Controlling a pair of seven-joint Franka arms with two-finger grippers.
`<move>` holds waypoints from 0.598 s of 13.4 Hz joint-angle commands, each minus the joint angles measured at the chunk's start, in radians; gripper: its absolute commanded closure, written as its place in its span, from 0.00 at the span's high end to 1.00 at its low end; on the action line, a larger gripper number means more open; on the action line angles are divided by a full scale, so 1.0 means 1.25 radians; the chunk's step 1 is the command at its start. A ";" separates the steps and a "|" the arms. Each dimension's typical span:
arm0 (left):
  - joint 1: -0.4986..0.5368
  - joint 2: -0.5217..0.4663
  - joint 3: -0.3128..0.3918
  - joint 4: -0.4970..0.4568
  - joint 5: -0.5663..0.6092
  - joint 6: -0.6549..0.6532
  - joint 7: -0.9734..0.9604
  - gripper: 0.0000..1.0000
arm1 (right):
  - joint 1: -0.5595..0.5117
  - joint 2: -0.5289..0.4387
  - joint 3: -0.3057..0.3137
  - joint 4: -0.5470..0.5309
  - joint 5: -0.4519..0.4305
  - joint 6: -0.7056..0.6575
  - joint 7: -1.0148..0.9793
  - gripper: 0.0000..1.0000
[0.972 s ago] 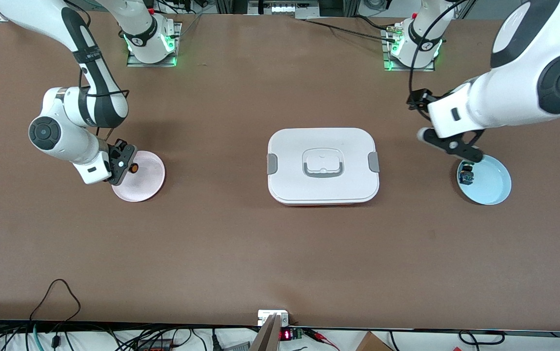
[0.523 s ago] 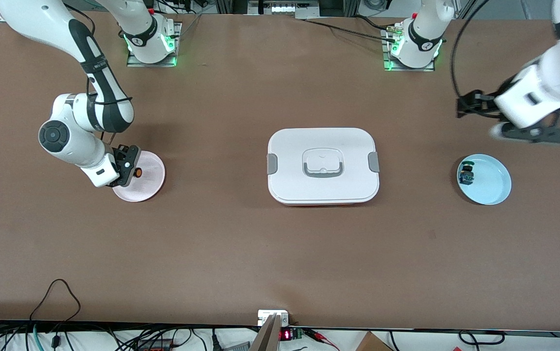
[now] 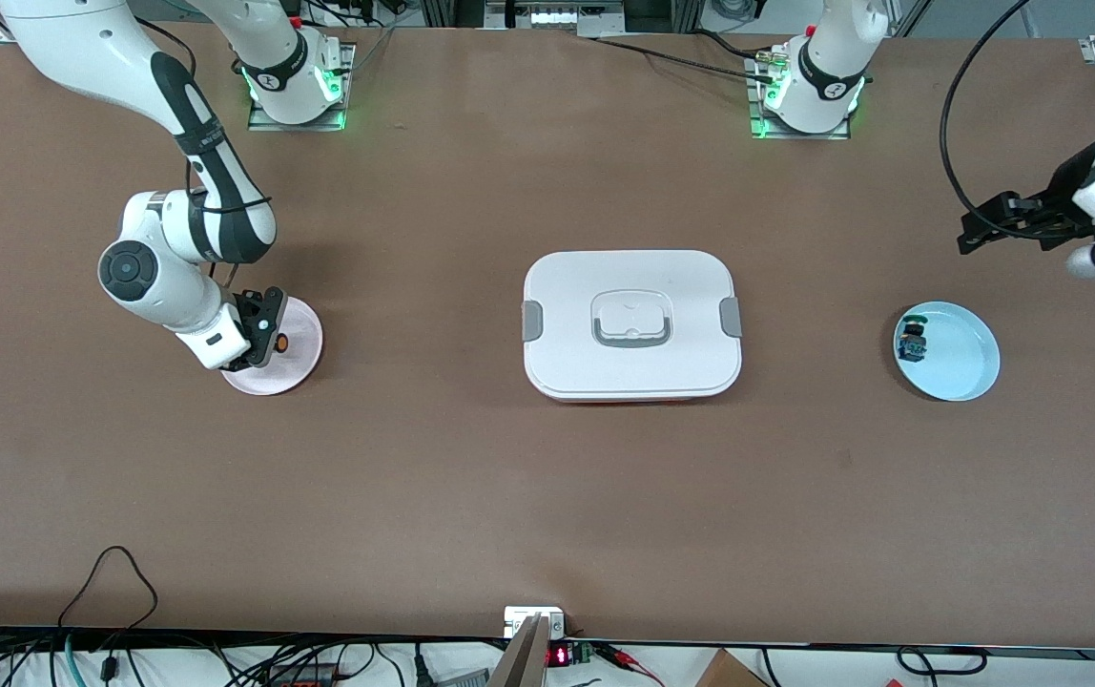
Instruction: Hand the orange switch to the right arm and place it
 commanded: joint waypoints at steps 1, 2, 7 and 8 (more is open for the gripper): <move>-0.019 0.000 0.003 0.004 0.029 0.011 -0.005 1.00 | 0.000 0.003 0.001 -0.012 -0.011 0.025 -0.022 0.05; -0.019 0.007 0.003 0.013 0.038 0.011 -0.005 1.00 | 0.000 0.005 0.001 -0.014 -0.011 0.025 -0.022 0.07; -0.019 0.007 -0.019 0.019 0.080 0.011 -0.005 1.00 | -0.004 0.009 0.001 -0.029 -0.011 0.036 -0.010 0.98; -0.019 0.007 -0.020 0.027 0.077 0.011 -0.005 1.00 | -0.005 0.004 0.001 -0.030 -0.010 0.034 -0.009 1.00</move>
